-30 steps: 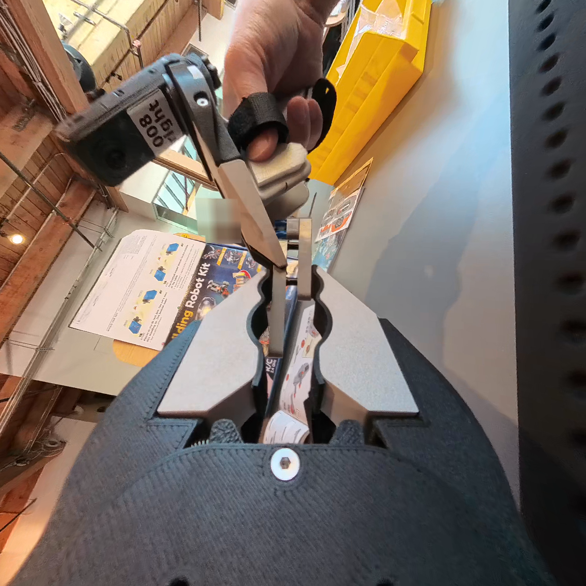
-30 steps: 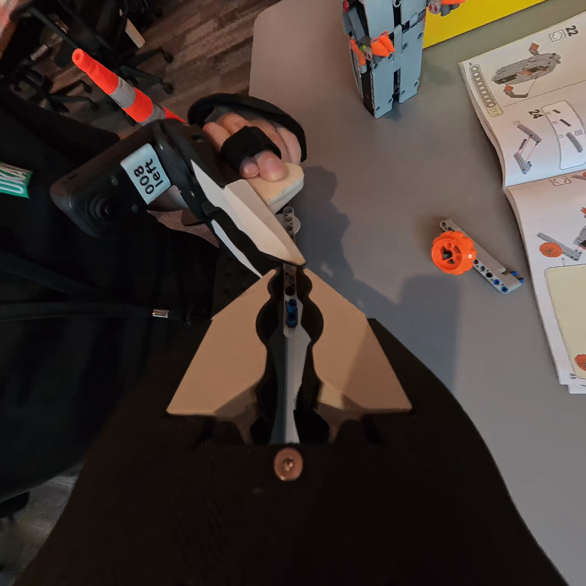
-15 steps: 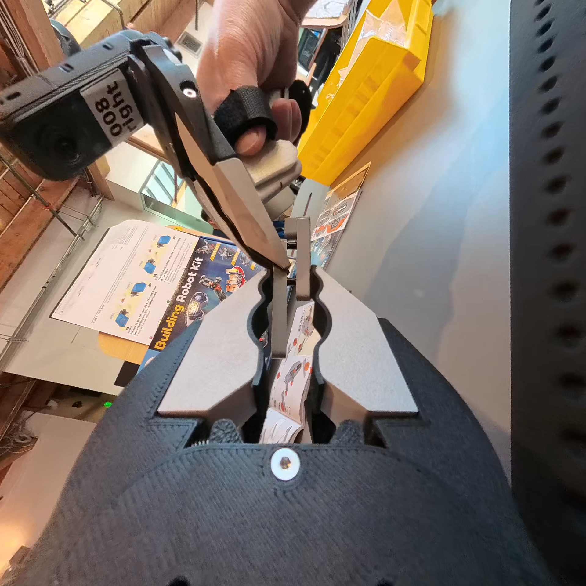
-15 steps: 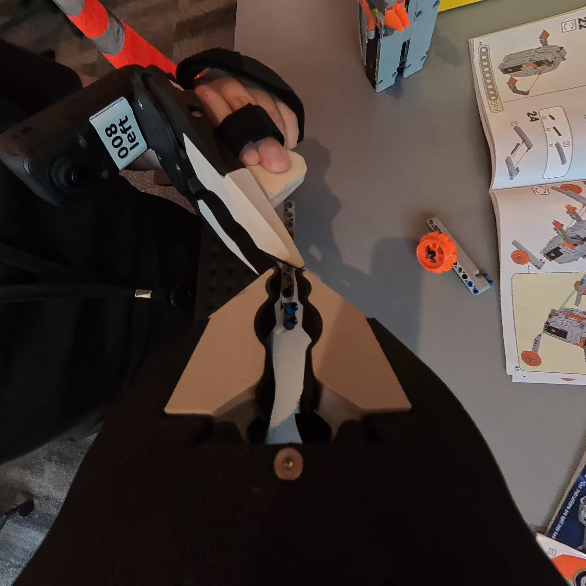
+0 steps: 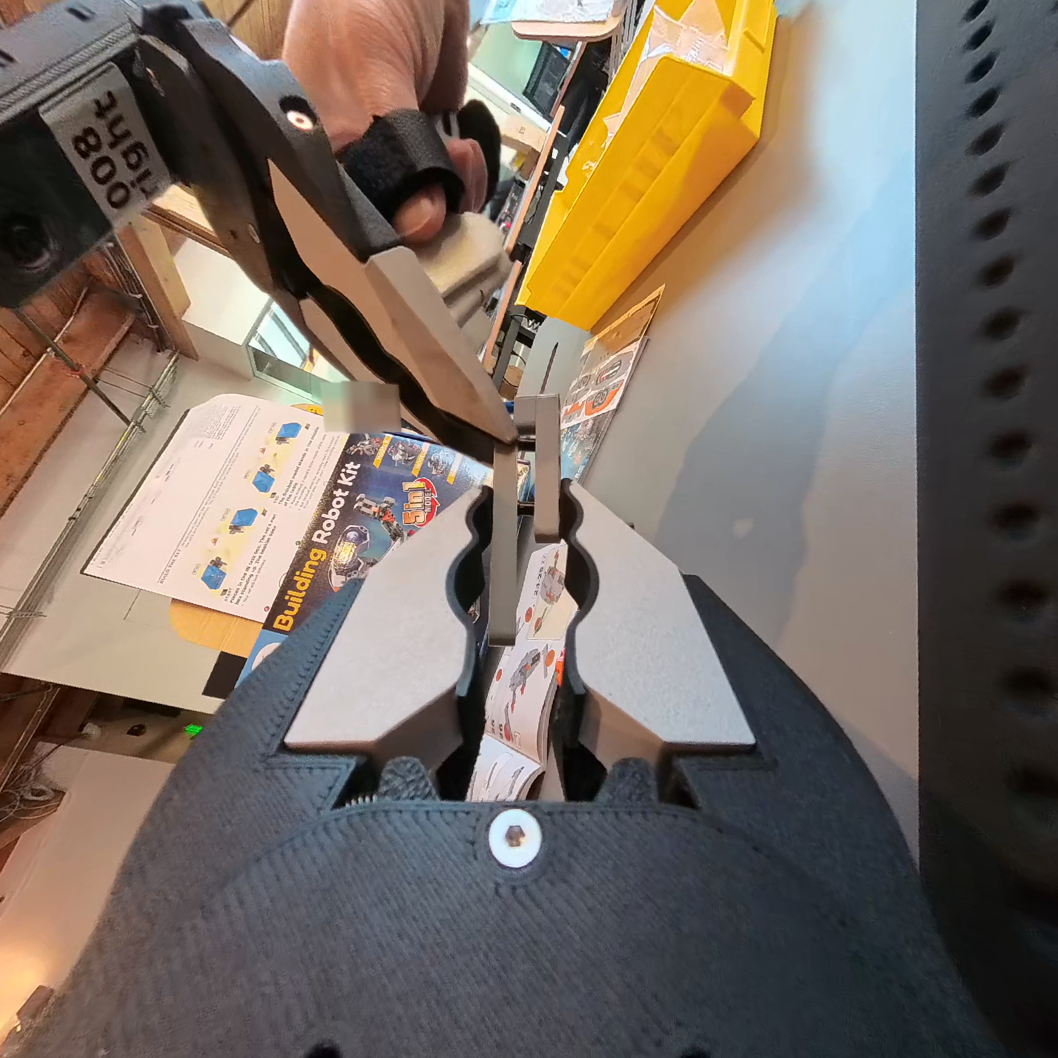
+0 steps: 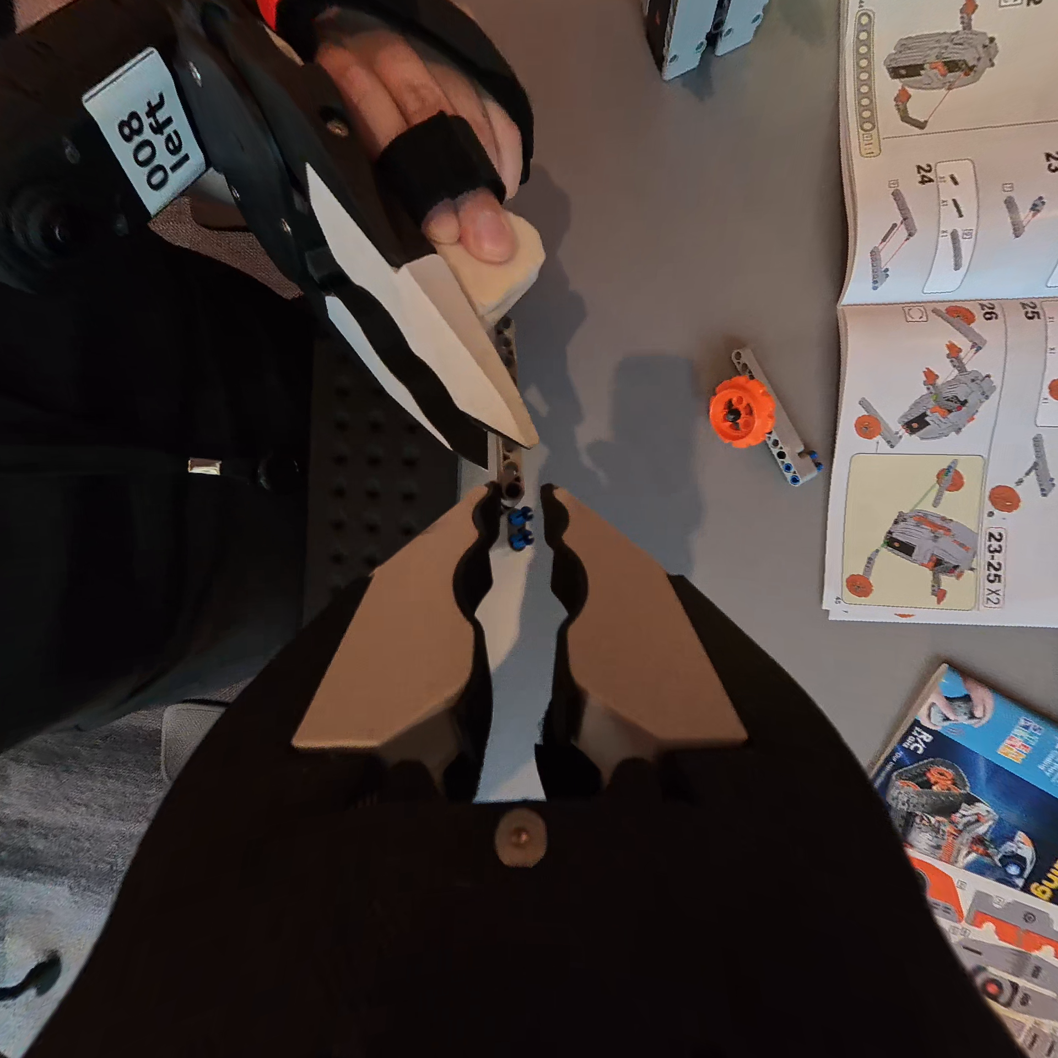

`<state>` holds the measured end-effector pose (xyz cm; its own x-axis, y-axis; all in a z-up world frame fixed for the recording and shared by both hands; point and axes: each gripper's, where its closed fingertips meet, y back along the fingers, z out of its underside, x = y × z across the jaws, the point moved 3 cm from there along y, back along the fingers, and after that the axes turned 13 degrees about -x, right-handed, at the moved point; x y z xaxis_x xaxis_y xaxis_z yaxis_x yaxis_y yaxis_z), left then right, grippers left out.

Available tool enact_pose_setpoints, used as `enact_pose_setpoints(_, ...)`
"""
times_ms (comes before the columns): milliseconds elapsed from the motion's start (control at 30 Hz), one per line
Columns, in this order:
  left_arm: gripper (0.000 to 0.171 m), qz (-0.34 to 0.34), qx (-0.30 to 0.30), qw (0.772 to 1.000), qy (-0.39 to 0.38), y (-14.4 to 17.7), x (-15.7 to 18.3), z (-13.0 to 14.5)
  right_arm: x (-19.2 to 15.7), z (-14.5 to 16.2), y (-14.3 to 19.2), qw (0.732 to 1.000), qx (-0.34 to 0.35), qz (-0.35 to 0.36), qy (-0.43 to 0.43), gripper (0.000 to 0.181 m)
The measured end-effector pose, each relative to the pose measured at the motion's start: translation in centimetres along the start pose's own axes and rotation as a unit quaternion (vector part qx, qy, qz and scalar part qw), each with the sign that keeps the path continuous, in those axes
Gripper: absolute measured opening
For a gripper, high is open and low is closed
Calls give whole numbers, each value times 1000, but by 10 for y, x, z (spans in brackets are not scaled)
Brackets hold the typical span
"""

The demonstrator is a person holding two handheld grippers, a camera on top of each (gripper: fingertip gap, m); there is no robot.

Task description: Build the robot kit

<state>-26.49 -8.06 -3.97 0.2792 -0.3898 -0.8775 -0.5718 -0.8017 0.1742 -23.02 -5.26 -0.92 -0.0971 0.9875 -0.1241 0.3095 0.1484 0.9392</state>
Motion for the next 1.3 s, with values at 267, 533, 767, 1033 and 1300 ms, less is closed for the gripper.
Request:
enact_pose_setpoints(267, 22, -17, -7, 1000, -16, 0, 0, 2, -2, -1, -2, 999, -4, -45, -27, 6)
enact_pose_setpoints(533, 24, -51, -14, 997, -48, 2, -2, 0, -4, 1, -1, 995, 16, -89, -32, 5)
enact_pose_setpoints(767, 24, -16, -17, 999, -30, 0, 3, 0, -3, 4, -5, 997, -1, -80, -6, 6)
enact_pose_setpoints(1033, 23, -4, -7, 1000, -7, 1, 1, -1, -7, 4, -2, 999, 11, -44, 29, 6)
enact_pose_setpoints(1300, 22, -7, -7, 1000, 21, 2, -5, 0, -10, 1, -3, 983, 4, 119, 143, 51)
